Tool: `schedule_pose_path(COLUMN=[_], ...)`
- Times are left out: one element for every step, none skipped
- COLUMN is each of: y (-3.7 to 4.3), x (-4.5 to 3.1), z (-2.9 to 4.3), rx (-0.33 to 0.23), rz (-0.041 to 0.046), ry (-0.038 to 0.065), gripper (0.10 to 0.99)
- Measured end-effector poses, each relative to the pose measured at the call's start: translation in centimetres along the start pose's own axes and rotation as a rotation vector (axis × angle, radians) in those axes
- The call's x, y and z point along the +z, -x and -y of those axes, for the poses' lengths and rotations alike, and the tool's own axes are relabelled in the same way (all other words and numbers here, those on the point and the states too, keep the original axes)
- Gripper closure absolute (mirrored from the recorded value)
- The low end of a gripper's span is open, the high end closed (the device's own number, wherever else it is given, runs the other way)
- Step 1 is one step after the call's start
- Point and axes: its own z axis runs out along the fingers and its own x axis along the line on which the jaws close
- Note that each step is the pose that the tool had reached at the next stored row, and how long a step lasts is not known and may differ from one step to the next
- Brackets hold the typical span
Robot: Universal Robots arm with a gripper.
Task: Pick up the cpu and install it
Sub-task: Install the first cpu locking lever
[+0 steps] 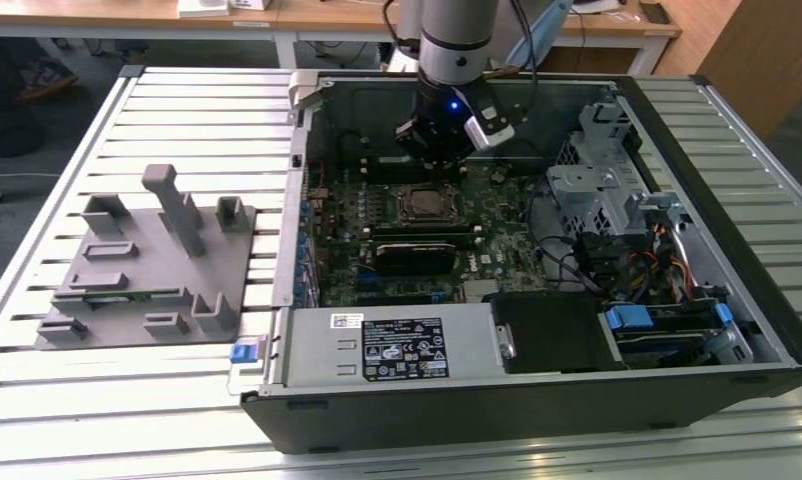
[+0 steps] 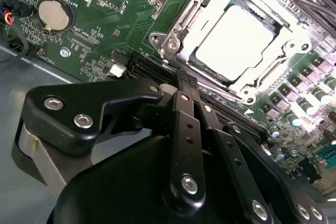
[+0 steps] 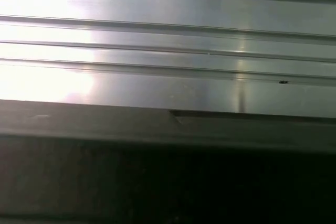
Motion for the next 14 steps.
schedule_pose_path(y=[0.01, 0.02, 0.03, 0.03, 0.03, 0.04, 0.04, 0.04, 0.04, 0.05, 0.05, 0.04, 0.04, 0.04], x=[0.08, 0.16, 0.21, 0.22, 0.22, 0.22, 0.19, 0.14, 0.12, 0.12, 0.12, 0.11, 0.12, 0.15], z=[0.01, 0.01, 0.01, 0.01, 0.01, 0.01, 0.01, 0.01, 0.01, 0.0, 0.0, 0.01, 0.01, 0.01], rx=[0.0, 0.0, 0.0, 0.0, 0.0, 0.0, 0.0, 0.0, 0.0, 0.0, 0.0, 0.0, 0.0, -0.001], rz=[-0.0001, -0.0001, -0.0002, -0.0002, -0.0002, -0.0003, -0.0003, -0.0002, -0.0001, 0.0001, 0.0, -0.0006, -0.0007, -0.0011], ry=[-0.001, -0.002, -0.003, -0.003, -0.003, -0.003, -0.003, -0.003, -0.003, -0.003, -0.006, -0.012, -0.02, -0.029], gripper=[0.98, 0.98, 0.98, 0.98, 0.98, 0.98, 0.98, 0.98, 0.98, 0.98, 0.98, 0.98, 0.98, 0.98])
